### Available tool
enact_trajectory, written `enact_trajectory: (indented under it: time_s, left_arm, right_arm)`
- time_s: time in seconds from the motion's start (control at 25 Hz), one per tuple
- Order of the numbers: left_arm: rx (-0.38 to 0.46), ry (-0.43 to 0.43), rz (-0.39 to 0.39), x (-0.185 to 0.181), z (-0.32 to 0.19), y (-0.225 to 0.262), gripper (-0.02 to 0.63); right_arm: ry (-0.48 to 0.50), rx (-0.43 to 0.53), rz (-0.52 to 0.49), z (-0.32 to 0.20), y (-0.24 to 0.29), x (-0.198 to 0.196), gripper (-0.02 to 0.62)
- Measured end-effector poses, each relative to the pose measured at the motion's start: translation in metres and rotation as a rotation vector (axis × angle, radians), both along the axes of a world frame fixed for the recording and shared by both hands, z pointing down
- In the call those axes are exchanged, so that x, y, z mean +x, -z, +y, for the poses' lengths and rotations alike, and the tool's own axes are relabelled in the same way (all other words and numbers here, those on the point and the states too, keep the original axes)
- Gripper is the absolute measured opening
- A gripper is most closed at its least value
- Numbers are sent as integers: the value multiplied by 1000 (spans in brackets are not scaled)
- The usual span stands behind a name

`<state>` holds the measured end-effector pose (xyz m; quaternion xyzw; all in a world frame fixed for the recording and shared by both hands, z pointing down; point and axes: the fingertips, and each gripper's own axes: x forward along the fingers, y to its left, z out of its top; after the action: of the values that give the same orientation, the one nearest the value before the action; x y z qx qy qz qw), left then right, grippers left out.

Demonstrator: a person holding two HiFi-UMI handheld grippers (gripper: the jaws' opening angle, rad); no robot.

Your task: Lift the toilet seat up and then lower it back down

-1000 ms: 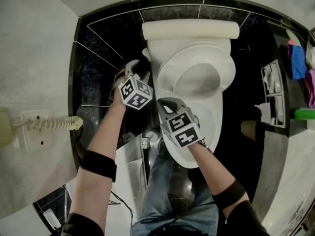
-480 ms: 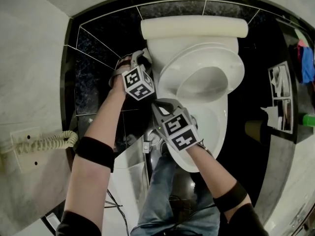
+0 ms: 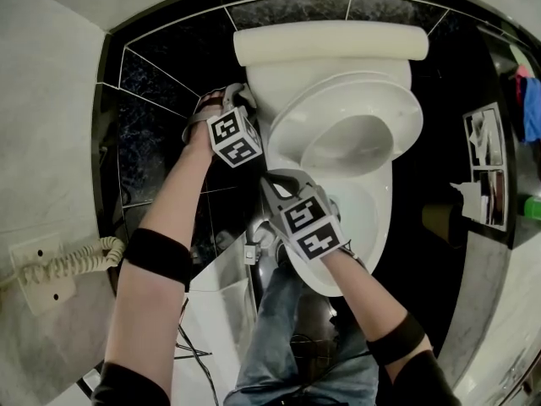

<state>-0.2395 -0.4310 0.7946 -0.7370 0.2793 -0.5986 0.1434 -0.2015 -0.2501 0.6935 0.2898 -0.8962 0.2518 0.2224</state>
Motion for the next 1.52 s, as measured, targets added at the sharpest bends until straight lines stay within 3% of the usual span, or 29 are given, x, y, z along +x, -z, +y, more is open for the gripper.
enact_trajectory:
  time_s: [0.08, 0.24, 0.36, 0.48, 1.52]
  left_arm:
    - [19, -9, 0, 1, -2, 4, 256]
    - [10, -13, -31, -2, -4, 0, 247]
    - [-29, -5, -50, -3, -1, -10, 236]
    - [-65, 23, -17, -3, 1, -19, 235]
    - [-1, 27, -14, -4, -5, -19, 215]
  right_arm:
    - [-3, -4, -1, -1, -3, 0, 2]
    - [-2, -11, -6, -1, -5, -2, 2]
    - [3, -17, -9, 2, -6, -4, 2]
    - [8, -22, -11, 3, -9, -5, 2]
    - [3, -36, -17, 6, -20, -6, 2]
